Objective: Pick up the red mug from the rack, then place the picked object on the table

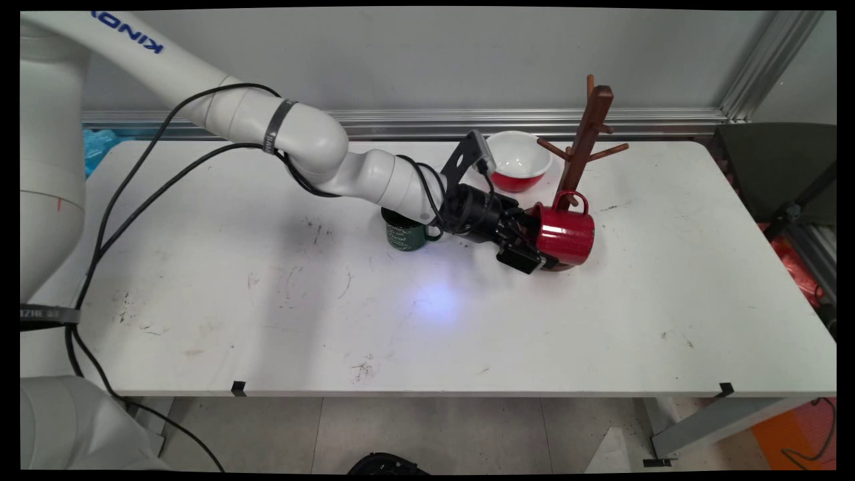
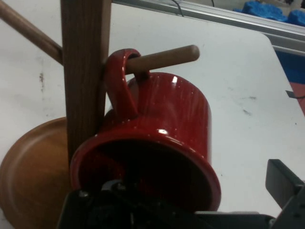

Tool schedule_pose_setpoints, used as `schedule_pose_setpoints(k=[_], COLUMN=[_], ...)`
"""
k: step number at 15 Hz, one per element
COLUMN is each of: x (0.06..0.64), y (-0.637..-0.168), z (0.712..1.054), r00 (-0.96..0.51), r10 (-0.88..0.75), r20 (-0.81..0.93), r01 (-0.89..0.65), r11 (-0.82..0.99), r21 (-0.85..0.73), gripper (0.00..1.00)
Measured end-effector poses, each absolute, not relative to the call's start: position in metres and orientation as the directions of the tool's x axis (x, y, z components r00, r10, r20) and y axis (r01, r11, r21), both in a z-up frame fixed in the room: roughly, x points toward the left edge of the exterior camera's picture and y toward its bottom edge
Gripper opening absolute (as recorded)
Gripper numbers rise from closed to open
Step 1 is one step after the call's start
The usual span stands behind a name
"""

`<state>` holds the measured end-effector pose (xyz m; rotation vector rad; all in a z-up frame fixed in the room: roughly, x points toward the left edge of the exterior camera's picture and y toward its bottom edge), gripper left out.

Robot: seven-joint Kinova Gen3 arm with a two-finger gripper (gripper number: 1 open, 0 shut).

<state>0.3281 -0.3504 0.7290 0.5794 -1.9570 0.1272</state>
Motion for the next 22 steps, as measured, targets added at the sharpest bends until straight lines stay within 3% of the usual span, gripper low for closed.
schedule_pose_setpoints(k=[4,5,22], x=[0.325,0.324,0.323], y=[-0.355,-0.356,-0.344], z=[0.727,0.726,0.746], r00=[-0.335,-0.334,-0.333], r10=[-0.350,-0.351,-0.369], r20=[0.875,0.875,0.868], r01=[-0.455,-0.455,-0.449], r11=[0.873,0.873,0.871], r21=[0.176,0.177,0.198], gripper=[1.00,0.00,0.00])
